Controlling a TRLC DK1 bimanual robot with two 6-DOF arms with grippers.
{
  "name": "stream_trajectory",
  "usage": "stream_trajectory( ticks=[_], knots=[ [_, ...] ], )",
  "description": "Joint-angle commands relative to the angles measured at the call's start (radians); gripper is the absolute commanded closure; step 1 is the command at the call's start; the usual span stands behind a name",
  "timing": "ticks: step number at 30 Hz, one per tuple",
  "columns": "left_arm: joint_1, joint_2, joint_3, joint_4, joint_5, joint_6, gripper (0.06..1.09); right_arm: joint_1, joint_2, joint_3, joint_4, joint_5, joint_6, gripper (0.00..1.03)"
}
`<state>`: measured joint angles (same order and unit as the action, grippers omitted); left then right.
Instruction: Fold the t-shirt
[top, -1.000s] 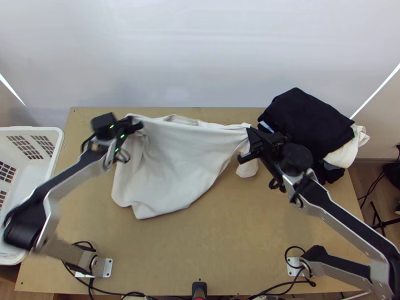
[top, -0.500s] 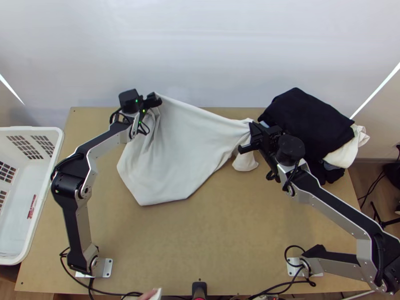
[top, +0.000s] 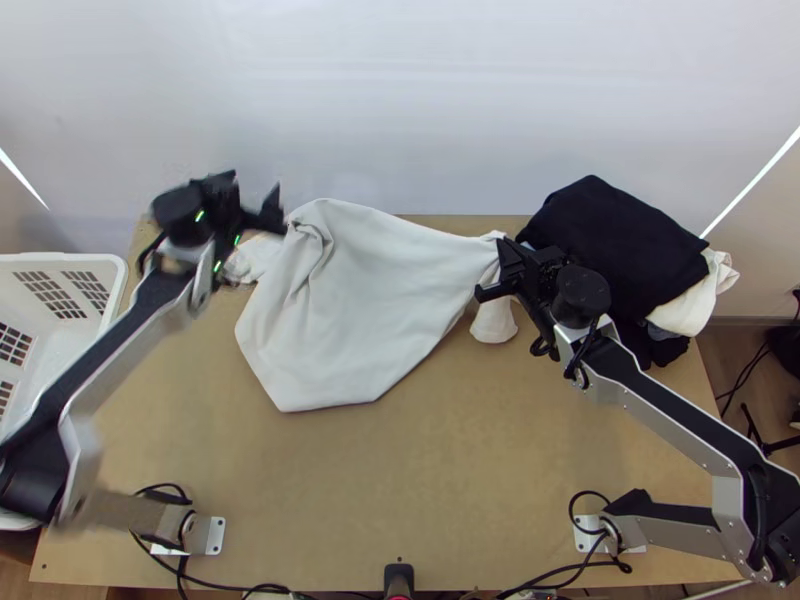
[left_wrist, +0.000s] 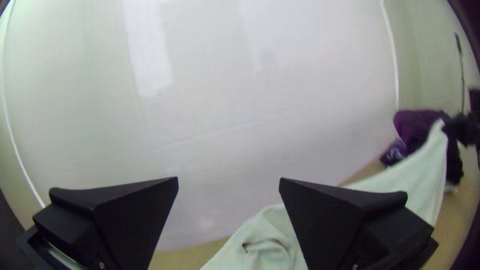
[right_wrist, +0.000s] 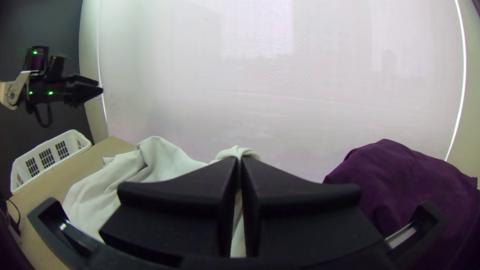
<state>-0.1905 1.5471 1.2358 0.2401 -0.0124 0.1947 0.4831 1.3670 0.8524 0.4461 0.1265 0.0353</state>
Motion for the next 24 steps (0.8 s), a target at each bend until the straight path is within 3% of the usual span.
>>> stream_trajectory(
  ticks=[1,4,9,19,24],
  knots=[
    [-0.059,-0.438,-0.443,-0.001,0.132,0.526,0.11,0.003,0.007,0.011,0.000,-0.002,0.023,1.00],
    [-0.107,-0.571,-0.547,-0.088,0.149,0.606,0.11,0.005,0.009,0.017,0.000,-0.002,0.064,1.00],
    [-0.230,-0.722,-0.622,-0.363,0.150,0.646,0.11,0.009,0.001,0.016,0.000,-0.001,0.100,1.00],
    [-0.575,-0.757,-0.638,-0.802,0.074,0.597,0.11,0.012,-0.048,-0.013,0.000,-0.001,0.098,1.00],
    [-0.696,-0.752,-0.730,-0.737,0.000,0.618,0.11,0.012,-0.059,-0.013,0.000,-0.001,0.097,1.00]
  ],
)
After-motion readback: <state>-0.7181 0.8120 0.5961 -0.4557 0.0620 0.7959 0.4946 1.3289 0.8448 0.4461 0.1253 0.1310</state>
